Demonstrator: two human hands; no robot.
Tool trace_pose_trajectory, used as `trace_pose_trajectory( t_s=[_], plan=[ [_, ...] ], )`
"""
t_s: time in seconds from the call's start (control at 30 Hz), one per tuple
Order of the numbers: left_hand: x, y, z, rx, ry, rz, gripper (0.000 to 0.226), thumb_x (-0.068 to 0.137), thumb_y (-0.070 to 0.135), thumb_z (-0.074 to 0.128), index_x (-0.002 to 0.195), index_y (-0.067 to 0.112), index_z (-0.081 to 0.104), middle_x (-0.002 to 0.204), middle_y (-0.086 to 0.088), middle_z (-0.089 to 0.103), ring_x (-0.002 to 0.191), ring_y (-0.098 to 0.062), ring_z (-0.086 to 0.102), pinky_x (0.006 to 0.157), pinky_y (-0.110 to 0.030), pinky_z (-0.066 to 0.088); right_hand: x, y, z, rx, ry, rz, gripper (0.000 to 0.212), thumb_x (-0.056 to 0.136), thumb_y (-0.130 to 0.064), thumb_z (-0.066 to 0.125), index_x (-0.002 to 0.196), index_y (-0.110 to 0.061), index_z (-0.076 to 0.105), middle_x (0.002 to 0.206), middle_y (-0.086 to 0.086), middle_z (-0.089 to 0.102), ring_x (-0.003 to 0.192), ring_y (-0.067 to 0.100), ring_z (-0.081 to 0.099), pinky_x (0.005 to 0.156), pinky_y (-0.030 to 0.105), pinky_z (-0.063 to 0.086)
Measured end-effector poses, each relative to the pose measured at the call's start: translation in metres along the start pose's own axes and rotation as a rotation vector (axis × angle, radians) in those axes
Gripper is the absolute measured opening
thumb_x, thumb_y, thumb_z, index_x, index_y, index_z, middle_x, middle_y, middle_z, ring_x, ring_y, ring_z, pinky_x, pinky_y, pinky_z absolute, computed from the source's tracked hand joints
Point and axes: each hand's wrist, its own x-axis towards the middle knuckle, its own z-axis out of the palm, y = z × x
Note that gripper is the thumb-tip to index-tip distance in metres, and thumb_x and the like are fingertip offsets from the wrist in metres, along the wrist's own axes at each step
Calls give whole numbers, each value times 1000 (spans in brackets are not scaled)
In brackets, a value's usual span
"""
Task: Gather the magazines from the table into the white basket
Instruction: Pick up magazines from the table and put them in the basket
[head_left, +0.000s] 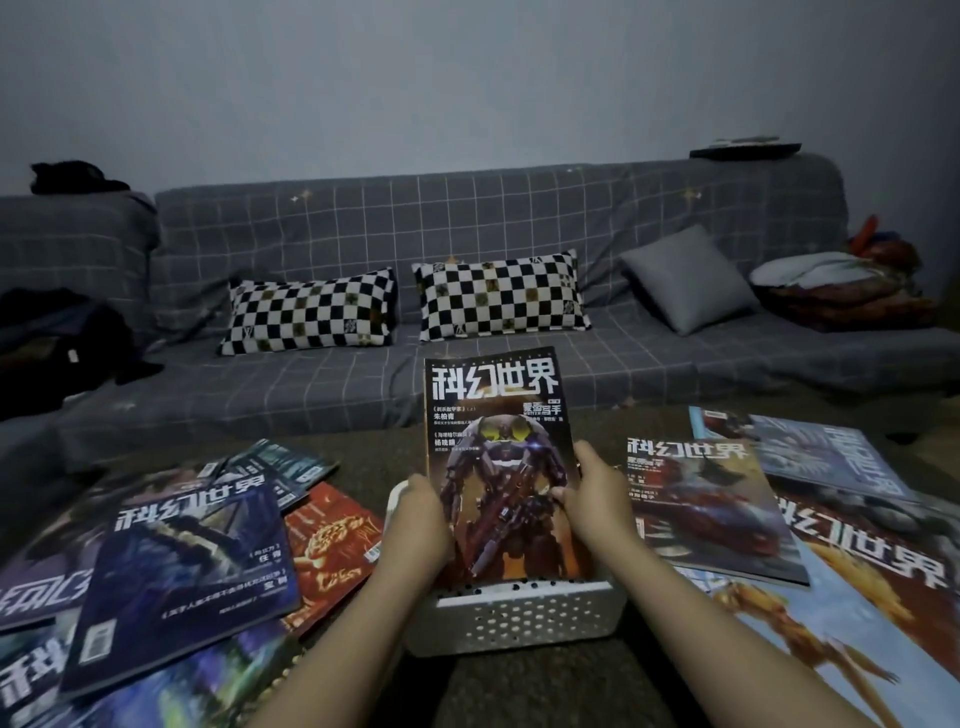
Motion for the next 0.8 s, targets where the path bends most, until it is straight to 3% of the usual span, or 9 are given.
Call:
trace_pose_trajectory(
  t_s=[0.1, 0.2, 0.27, 0.37, 0.43, 0.53, 0.63, 0.73, 0.8],
  plan=[
    [-5, 2, 7, -47, 0, -27, 21, 87, 3, 53, 107, 4, 47, 113, -20, 60, 103, -33, 60, 77, -30, 45, 1, 1, 5, -64, -1, -7, 34, 88, 3, 52, 118, -14, 49, 102, 9, 63, 64, -5, 51, 52, 23, 45],
    [-7, 2, 11, -74, -5, -26, 39, 84, 1, 57, 121, -5, 46, 116, -22, 58, 104, -35, 58, 83, -34, 47, -1, 0, 5, -154, -9, -15, 37, 88, -2, 55, 123, -10, 45, 107, 11, 63, 88, 20, 62, 71, 34, 52],
    [-9, 3, 8, -100, -10, -47, 43, 85, 4, 58, 124, -5, 41, 119, -22, 56, 107, -35, 57, 84, -34, 46, -1, -1, 5, -157, -28, -8, 47, 86, -5, 59, 129, -9, 41, 111, 12, 63, 98, 27, 61, 81, 37, 52],
    [-12, 7, 3, -165, 6, -96, 45, 86, 15, 65, 121, -1, 42, 116, -15, 57, 104, -28, 59, 64, -22, 42, -3, -1, 4, -121, -60, 7, 50, 82, -7, 66, 127, -9, 45, 115, 11, 62, 103, 26, 60, 86, 39, 51],
    [-13, 7, 1, -224, 22, -110, 43, 84, 18, 69, 115, 3, 45, 108, -9, 58, 90, -18, 59, 49, -13, 30, -4, -1, 4, -129, -62, 13, 47, 81, -8, 67, 124, -7, 47, 116, 12, 60, 104, 26, 59, 85, 36, 50],
    [-14, 3, 2, -282, 21, -107, 35, 81, 17, 72, 104, 10, 46, 94, 0, 58, 66, -3, 47, 42, -12, 31, -6, -3, 6, -134, -83, 28, 51, 80, -9, 69, 124, -6, 46, 118, 12, 58, 105, 26, 59, 83, 36, 49],
    [-13, 1, 1, -320, 6, -95, 36, 81, 20, 72, 110, 10, 52, 97, -2, 64, 67, -3, 51, 46, -10, 29, -8, -4, 6, -103, -96, 55, 49, 79, -16, 72, 121, -7, 49, 116, 10, 60, 104, 24, 59, 83, 34, 49],
    [-17, 4, -3, -363, 23, -88, 37, 84, 28, 69, 112, 10, 53, 105, -6, 66, 76, -12, 55, 54, -18, 36, -11, -4, 2, -36, -113, 36, 39, 81, -17, 69, 117, -12, 54, 113, 7, 64, 88, 14, 57, 62, 21, 43],
    [-22, 8, -5, -377, 71, -44, 37, 86, 31, 66, 114, 10, 53, 111, -8, 64, 79, -11, 52, 56, -18, 36, -16, -3, -3, 32, -107, 37, 40, 82, -18, 68, 119, -13, 55, 114, 7, 65, 84, 12, 55, 57, 17, 38]
  ],
)
